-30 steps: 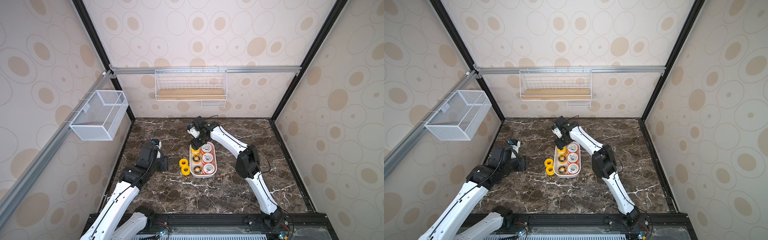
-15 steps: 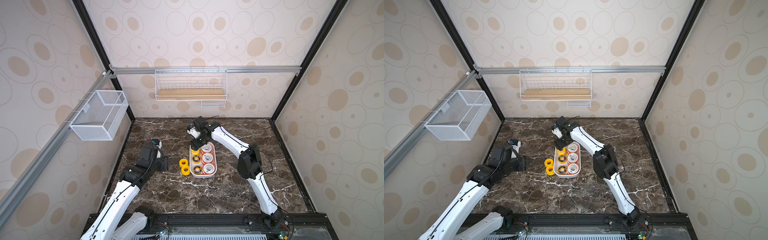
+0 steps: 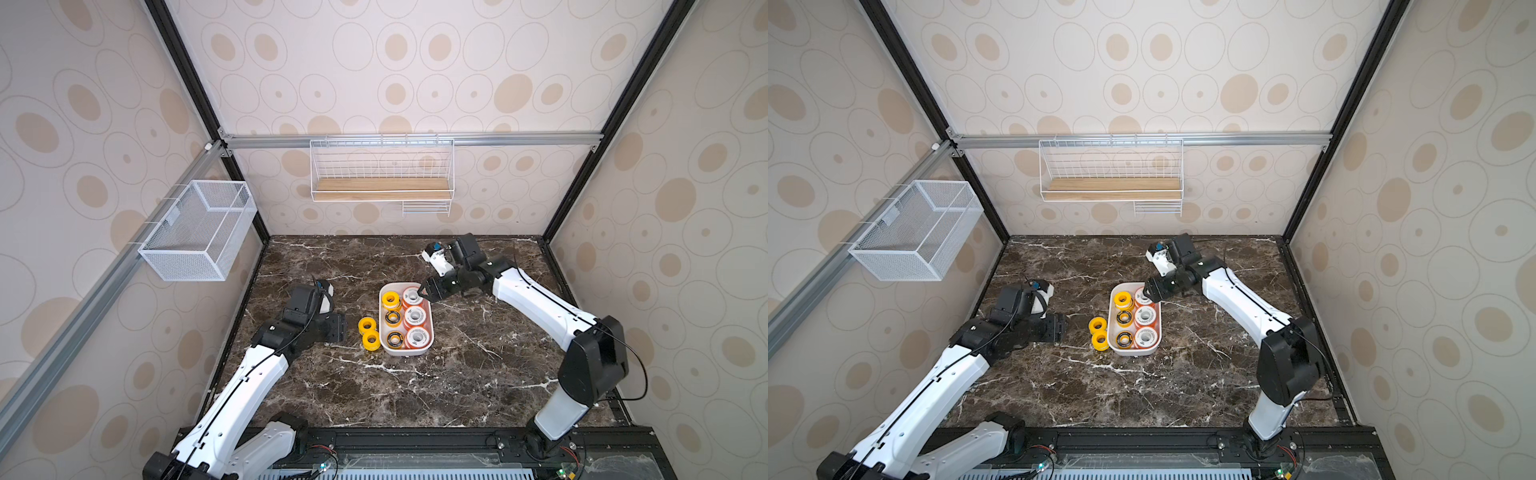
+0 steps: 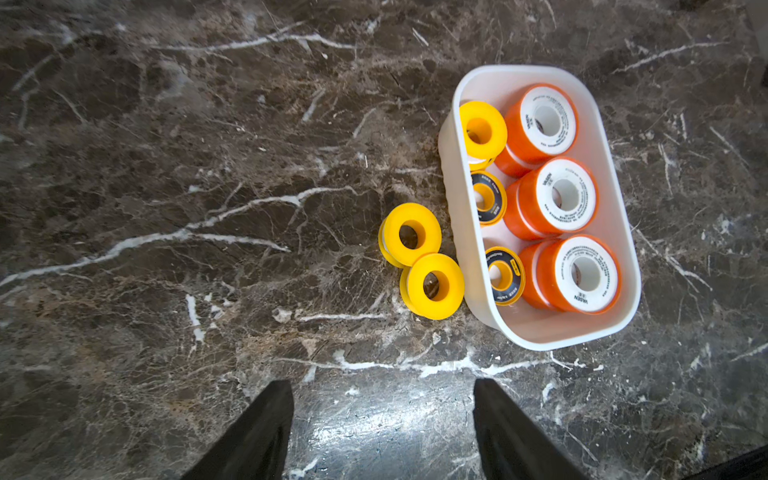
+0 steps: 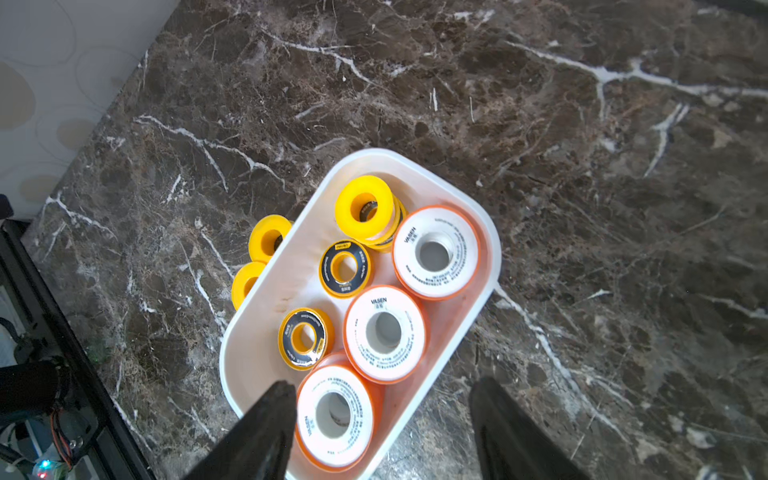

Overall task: Put the sealing tape into the storage box
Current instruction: Place the sealing tape in the storage box, then adjust the storage box at the center of the board, then pick up the sealing tape at the center of the board.

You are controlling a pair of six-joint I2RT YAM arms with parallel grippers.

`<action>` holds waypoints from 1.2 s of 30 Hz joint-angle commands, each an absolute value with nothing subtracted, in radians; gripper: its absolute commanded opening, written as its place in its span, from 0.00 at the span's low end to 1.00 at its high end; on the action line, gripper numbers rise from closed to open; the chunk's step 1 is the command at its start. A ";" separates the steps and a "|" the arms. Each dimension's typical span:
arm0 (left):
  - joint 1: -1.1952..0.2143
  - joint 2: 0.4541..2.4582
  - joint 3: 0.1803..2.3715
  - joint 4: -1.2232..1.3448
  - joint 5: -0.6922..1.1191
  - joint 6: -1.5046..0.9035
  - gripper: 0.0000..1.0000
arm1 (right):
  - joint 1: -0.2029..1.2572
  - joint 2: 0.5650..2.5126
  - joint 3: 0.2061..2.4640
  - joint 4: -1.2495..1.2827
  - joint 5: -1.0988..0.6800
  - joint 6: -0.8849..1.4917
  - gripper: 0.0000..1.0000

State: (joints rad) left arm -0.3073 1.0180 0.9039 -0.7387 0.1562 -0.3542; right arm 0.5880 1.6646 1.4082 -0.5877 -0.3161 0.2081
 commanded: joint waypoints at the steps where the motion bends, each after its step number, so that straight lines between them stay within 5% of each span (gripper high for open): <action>1: -0.298 1.057 0.956 -0.751 0.197 -0.348 0.72 | 0.552 1.643 1.301 -0.506 -0.400 0.258 0.68; 14: -0.298 1.141 0.904 -0.590 0.227 -0.498 0.73 | 0.503 1.797 1.300 -0.502 -0.354 0.365 0.46; 32: -0.310 1.326 0.906 -0.488 0.222 -0.523 0.71 | 0.500 1.902 1.380 -0.501 -0.422 0.368 0.45; 36: -0.325 1.366 0.926 -0.482 0.215 -0.514 0.71 | 0.500 1.939 1.410 -0.512 -0.439 0.378 0.37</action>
